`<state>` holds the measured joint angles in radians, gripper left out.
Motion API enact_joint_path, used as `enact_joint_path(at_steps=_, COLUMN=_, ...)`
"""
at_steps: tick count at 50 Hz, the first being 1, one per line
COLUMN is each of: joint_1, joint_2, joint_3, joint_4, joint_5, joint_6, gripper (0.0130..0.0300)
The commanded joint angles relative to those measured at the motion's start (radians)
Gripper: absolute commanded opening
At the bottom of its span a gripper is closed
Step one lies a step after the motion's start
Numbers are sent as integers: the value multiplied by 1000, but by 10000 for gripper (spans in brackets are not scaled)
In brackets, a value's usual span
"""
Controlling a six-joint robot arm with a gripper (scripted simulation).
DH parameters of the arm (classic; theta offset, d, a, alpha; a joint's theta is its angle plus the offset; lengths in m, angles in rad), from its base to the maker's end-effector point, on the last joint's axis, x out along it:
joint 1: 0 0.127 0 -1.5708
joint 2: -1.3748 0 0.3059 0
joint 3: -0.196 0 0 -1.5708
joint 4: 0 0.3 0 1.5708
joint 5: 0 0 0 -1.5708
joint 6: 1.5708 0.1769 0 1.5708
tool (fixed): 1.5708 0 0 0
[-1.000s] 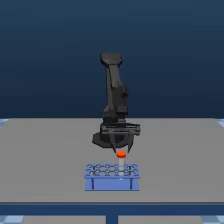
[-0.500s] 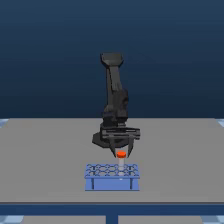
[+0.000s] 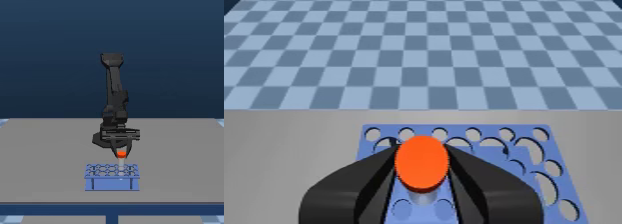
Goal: Pick up the centrifuge tube on the rack
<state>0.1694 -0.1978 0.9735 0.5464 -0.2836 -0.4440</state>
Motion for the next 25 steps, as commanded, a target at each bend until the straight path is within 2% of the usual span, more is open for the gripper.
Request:
enact_joint_path(at_steps=1, joint_1=0, joint_2=0, joint_3=0, joint_4=0, joint_5=-2, joint_6=1, gripper=130)
enact_joint_path(at_steps=25, joint_1=0, joint_2=-3, joint_3=-1, joint_4=8, joint_5=3, joint_6=-8, gripper=130)
